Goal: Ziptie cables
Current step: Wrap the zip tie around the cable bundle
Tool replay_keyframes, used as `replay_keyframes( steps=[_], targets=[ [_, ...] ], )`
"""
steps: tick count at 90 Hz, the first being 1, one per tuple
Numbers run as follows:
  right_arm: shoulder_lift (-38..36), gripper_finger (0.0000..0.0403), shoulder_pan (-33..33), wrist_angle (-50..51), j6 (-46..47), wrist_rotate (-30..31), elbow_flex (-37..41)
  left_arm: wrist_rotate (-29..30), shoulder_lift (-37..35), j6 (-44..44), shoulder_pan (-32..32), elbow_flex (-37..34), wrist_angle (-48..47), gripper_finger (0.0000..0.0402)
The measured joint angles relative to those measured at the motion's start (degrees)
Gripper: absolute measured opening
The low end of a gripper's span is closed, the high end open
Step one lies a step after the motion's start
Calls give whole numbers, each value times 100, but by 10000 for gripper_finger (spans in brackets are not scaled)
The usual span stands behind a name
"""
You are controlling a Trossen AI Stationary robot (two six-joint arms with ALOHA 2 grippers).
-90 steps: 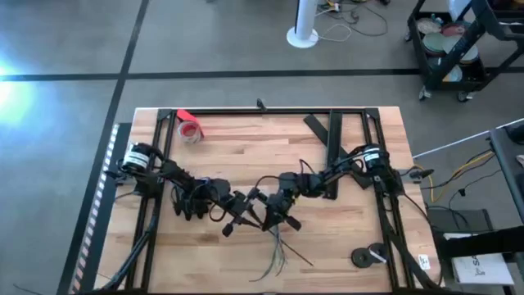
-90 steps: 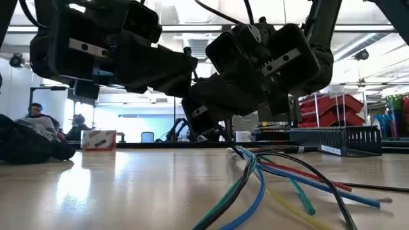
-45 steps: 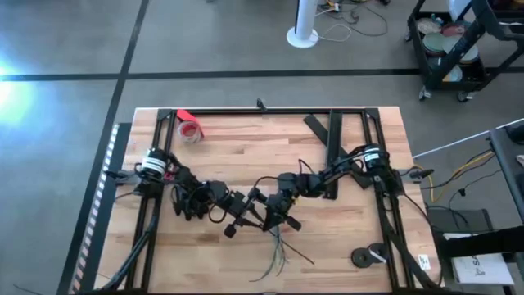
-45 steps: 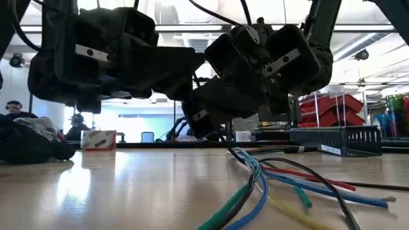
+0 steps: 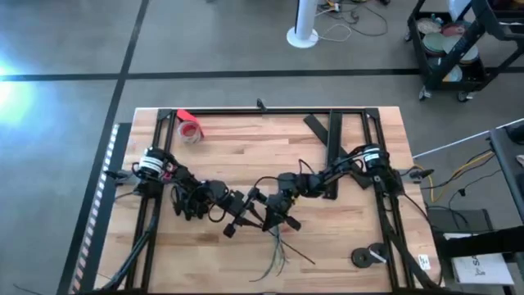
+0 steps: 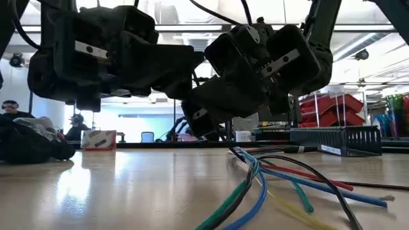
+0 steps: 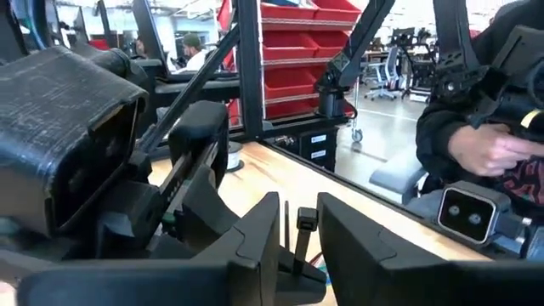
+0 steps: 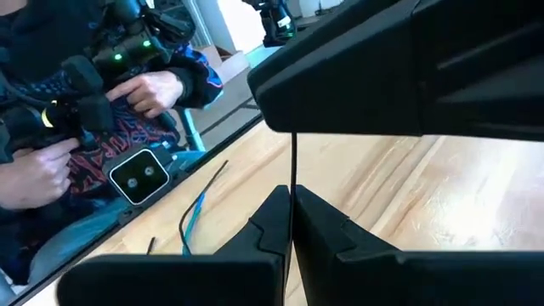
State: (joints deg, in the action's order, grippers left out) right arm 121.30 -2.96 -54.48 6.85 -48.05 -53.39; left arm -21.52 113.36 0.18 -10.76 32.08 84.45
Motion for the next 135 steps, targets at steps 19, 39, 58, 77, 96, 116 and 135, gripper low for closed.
replay_keyframes(
  steps=[19,39,58,77,96,116,135],
  targets=[
    [0,0,0,-66,31,-2,0,0,-167,45,-2,-29,-210,59],
    [0,0,0,-293,111,-10,-2,2,-401,93,-23,-83,-366,59],
    [0,0,0,-248,217,-23,-2,234,-346,-8,-117,4,-571,59],
    [0,0,-2,-282,227,-13,-2,612,-350,14,-280,4,-563,59],
    [0,0,-2,-293,225,-17,-2,778,-350,47,-405,4,-571,59],
    [0,0,-2,-323,236,0,0,906,-327,129,-445,4,-513,59],
    [0,0,-2,-319,258,0,7,1032,-256,344,-512,11,-432,48]
  ],
)
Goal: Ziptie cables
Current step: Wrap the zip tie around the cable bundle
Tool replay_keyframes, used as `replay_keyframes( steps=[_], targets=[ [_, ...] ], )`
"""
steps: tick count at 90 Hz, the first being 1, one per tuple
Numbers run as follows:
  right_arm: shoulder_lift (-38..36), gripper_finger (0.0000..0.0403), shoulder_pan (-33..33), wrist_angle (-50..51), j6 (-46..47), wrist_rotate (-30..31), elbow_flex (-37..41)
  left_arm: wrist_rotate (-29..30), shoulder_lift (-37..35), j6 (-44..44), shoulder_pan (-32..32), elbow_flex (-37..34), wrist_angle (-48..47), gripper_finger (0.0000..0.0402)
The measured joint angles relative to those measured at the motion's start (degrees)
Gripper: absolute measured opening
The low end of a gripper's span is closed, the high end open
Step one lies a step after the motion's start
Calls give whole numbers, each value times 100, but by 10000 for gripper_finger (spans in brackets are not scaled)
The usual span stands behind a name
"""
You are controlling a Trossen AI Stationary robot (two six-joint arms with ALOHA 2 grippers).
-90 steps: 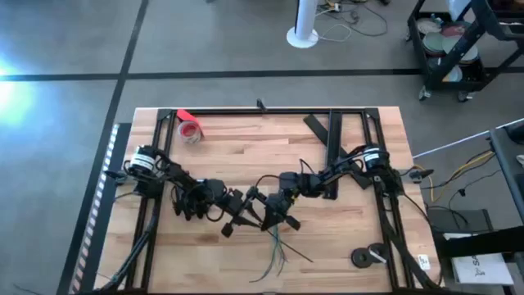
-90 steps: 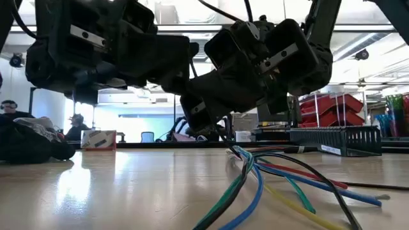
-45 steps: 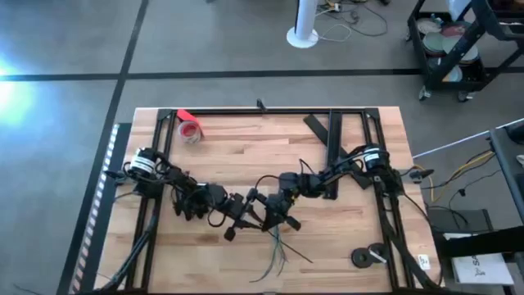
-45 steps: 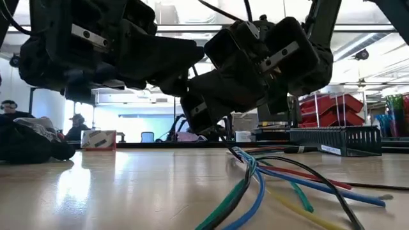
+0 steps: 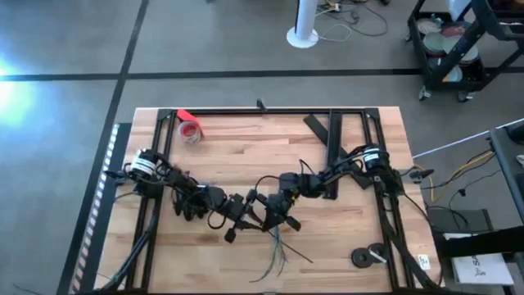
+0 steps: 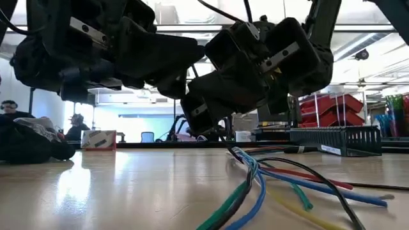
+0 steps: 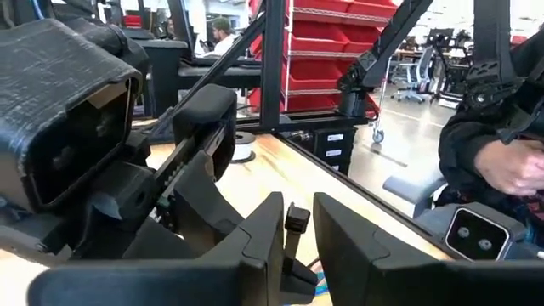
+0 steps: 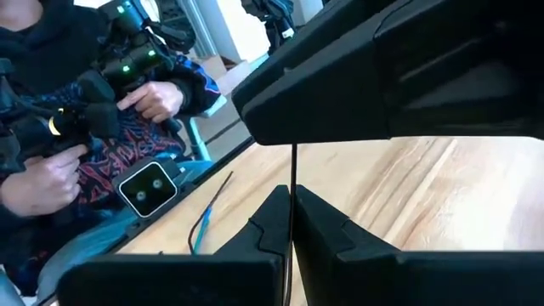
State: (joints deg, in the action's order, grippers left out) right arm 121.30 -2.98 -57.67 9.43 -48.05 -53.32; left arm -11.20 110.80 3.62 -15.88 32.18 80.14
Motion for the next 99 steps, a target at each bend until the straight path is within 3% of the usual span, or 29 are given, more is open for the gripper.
replay_keyframes(
  steps=[35,73,99],
  targets=[
    [2,0,-1,-38,42,0,1,35,-17,177,-45,-2,-5,32],
    [2,0,0,-125,-39,0,2,49,-24,210,-70,-7,83,90],
    [-15,0,14,-272,-198,73,-27,620,-18,398,-303,-48,20,98]
  ],
)
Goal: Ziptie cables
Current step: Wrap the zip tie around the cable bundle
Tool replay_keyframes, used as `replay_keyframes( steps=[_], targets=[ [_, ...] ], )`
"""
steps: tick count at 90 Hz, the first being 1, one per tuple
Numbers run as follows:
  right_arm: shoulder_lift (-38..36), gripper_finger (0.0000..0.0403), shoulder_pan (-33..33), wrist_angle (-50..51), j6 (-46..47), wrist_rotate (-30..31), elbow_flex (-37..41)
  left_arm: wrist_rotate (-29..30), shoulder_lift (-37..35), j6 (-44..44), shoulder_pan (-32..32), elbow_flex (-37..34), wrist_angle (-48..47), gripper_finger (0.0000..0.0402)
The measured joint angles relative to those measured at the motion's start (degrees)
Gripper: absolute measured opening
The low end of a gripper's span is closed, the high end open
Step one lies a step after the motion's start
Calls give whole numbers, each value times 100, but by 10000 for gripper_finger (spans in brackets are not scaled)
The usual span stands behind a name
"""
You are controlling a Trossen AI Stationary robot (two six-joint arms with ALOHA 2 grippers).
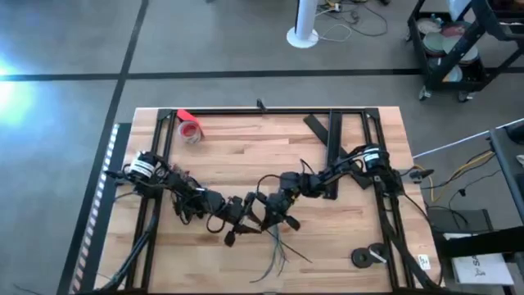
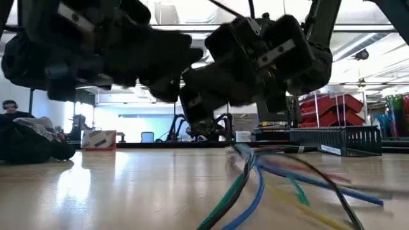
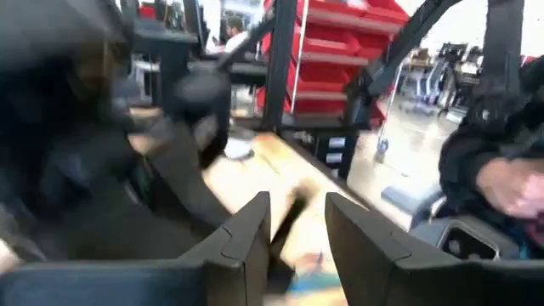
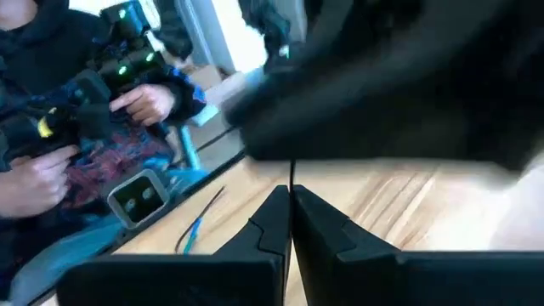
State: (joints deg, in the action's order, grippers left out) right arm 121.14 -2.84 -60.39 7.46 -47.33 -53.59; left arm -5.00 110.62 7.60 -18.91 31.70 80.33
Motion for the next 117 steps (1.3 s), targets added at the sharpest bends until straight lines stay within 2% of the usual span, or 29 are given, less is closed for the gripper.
replay_keyframes(
  steps=[20,56,117],
  targets=[
    [2,0,-1,27,40,-23,-1,208,-8,-98,-53,2,47,93],
    [4,0,-6,85,42,-137,1,235,-15,-405,-46,-37,96,84],
    [11,0,-10,88,-82,-558,10,-45,63,-749,-3,31,286,61]
  ],
)
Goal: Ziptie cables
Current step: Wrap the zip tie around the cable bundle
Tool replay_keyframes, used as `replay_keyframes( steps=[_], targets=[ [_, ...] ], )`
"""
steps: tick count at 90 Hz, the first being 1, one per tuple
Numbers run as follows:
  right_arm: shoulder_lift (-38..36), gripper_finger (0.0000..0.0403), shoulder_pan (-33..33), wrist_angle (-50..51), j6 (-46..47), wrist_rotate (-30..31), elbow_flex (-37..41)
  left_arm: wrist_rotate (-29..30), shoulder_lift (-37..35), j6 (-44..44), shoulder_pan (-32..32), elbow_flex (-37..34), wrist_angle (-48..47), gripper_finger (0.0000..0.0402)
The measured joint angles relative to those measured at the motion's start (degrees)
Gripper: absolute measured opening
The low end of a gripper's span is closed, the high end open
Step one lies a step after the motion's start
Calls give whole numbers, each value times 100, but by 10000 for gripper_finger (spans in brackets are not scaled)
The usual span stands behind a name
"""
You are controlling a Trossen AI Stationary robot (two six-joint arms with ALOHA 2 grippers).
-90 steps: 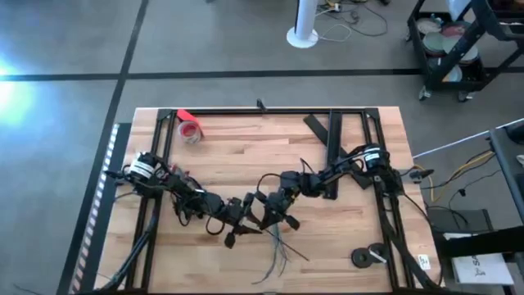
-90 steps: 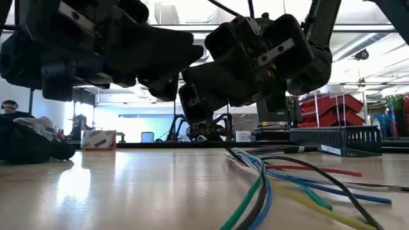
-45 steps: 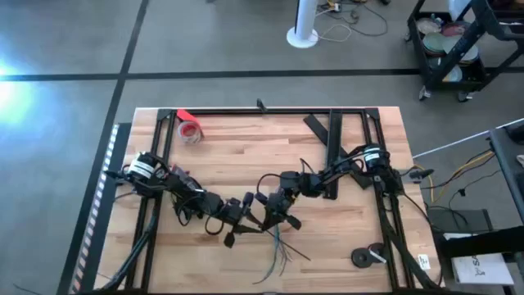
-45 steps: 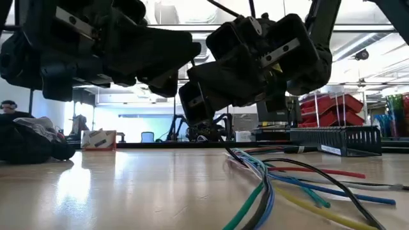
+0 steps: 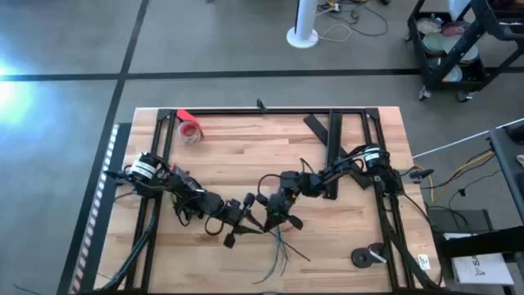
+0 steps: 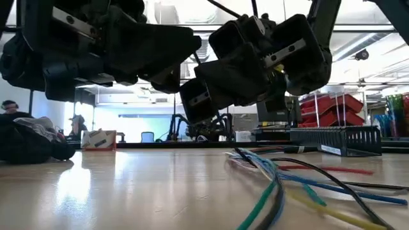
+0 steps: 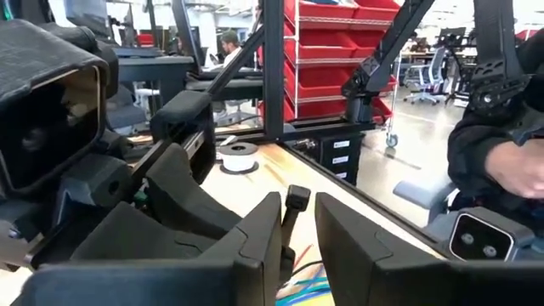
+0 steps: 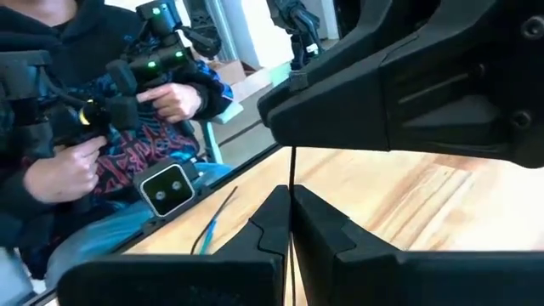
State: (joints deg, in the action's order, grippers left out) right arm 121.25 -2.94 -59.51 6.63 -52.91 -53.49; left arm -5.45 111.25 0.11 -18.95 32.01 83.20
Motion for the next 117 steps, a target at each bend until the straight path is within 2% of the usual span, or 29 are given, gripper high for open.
replay_keyframes(
  steps=[33,61,117],
  targets=[
    [0,0,0,0,-31,-4,0,-7,3,-12,5,4,26,55],
    [0,0,0,2,-28,-6,2,-7,3,-16,27,7,26,4],
    [4,0,0,9,-24,-6,2,-4,3,-21,34,11,-13,6]
  ],
)
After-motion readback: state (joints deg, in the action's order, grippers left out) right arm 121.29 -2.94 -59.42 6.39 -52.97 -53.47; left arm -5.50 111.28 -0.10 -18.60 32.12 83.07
